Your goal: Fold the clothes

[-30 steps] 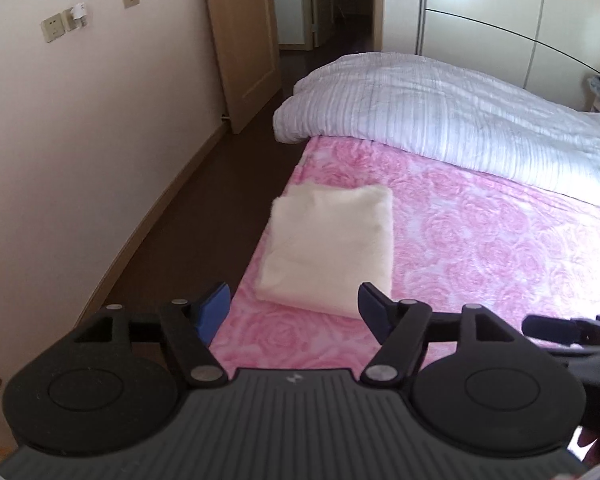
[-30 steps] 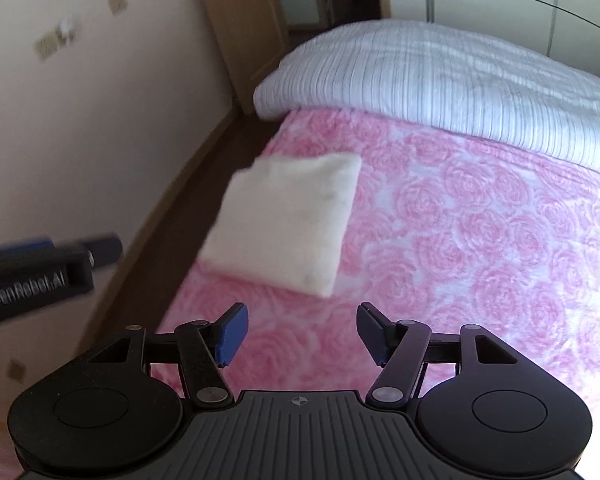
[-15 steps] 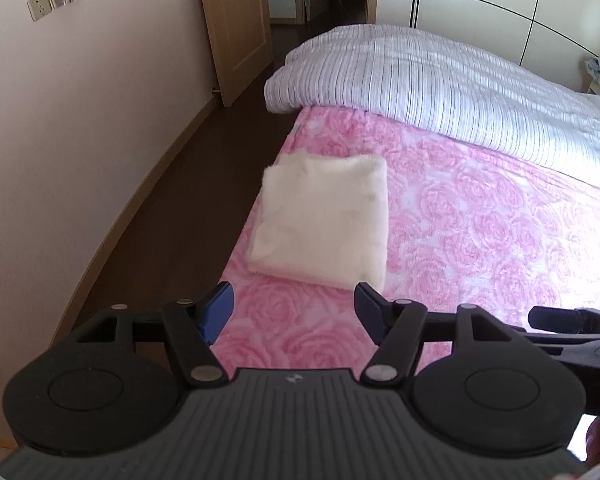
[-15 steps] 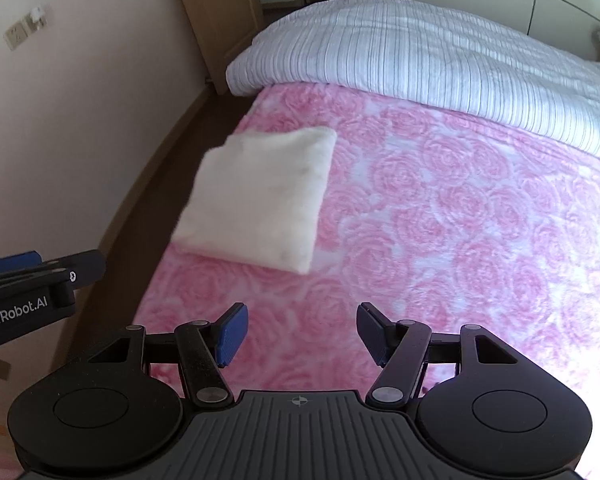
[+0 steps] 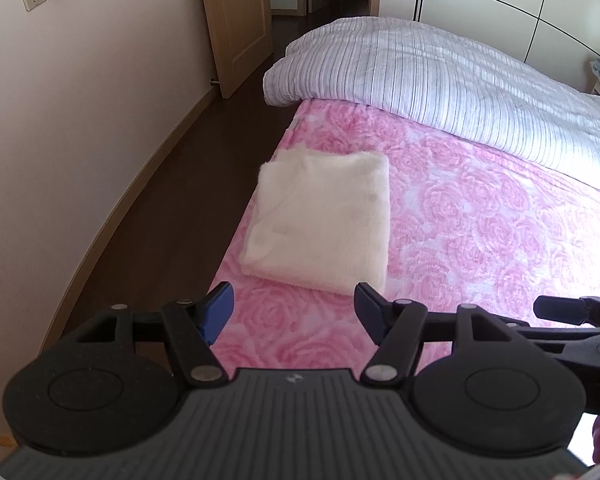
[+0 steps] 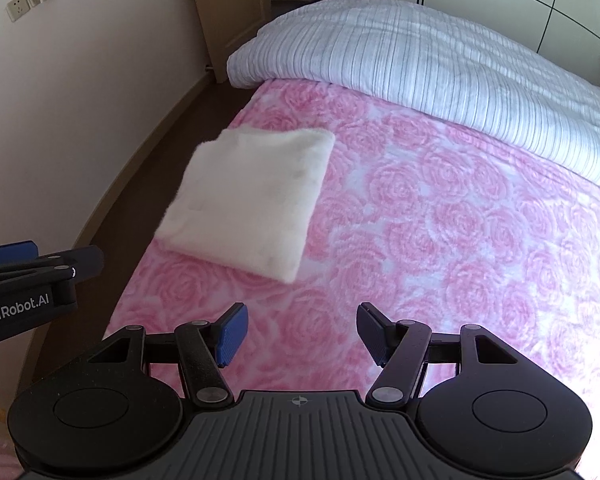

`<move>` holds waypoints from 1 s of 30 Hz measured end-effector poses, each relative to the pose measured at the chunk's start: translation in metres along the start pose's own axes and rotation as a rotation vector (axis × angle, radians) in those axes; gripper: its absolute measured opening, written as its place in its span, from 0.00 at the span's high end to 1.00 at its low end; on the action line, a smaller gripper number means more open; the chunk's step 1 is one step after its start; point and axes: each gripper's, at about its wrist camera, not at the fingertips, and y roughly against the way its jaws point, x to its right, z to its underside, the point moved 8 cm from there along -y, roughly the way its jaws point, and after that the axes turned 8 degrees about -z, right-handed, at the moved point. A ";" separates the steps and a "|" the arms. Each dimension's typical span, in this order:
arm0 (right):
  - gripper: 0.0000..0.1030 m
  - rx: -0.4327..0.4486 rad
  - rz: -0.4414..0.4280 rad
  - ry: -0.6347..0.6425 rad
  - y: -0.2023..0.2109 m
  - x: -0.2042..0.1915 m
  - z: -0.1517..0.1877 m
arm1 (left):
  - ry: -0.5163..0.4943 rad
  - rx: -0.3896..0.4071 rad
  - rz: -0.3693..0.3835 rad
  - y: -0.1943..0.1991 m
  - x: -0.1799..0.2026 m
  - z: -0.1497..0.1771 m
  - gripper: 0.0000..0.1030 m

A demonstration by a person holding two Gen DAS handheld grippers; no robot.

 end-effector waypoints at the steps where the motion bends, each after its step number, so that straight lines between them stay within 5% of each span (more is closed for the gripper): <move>1: 0.38 -0.002 -0.001 0.003 -0.007 0.007 -0.011 | 0.001 -0.002 0.002 -0.002 0.001 -0.002 0.38; 5: 0.38 -0.013 -0.001 0.013 -0.032 0.014 -0.041 | 0.005 -0.011 0.000 -0.013 0.005 -0.010 0.38; 18: 0.38 -0.077 0.016 -0.012 -0.052 0.022 -0.059 | -0.026 -0.066 0.011 -0.057 0.026 -0.032 0.39; 30: 0.38 -0.143 0.013 -0.009 -0.142 0.081 -0.156 | -0.029 -0.115 0.016 -0.089 0.040 -0.038 0.39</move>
